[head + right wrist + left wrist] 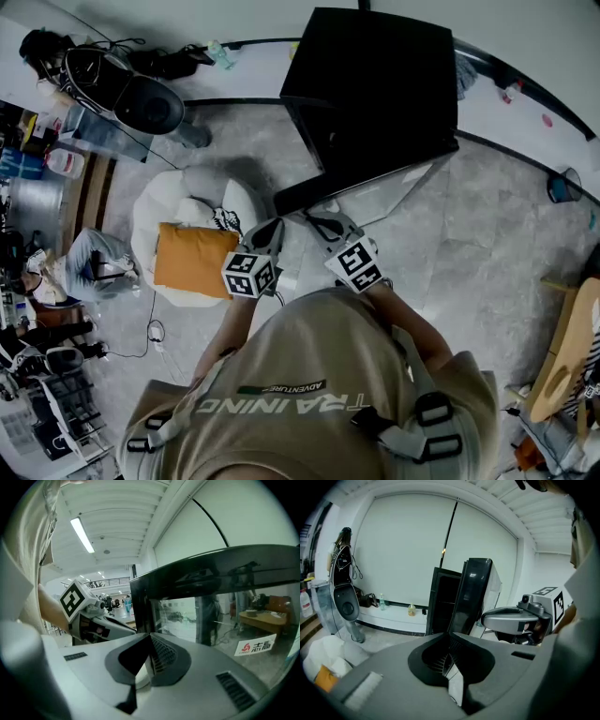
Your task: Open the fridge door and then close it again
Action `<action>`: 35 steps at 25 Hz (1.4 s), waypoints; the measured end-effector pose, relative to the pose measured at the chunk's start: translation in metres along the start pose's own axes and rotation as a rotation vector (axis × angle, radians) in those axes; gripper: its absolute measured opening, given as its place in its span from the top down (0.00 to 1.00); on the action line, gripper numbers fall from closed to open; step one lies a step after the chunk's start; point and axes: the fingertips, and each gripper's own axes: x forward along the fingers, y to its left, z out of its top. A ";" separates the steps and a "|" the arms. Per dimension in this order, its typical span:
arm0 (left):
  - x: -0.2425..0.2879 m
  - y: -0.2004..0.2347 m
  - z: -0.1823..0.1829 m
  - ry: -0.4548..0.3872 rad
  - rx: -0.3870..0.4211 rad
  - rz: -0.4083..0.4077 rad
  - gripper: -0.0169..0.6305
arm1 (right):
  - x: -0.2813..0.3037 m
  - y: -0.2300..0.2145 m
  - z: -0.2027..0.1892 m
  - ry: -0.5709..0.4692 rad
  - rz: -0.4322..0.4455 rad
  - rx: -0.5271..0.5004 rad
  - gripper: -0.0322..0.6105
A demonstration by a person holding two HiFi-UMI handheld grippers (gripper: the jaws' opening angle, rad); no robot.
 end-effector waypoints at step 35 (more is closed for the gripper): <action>0.061 0.065 0.044 -0.026 -0.068 0.016 0.97 | 0.055 -0.078 0.013 0.086 -0.025 -0.002 0.96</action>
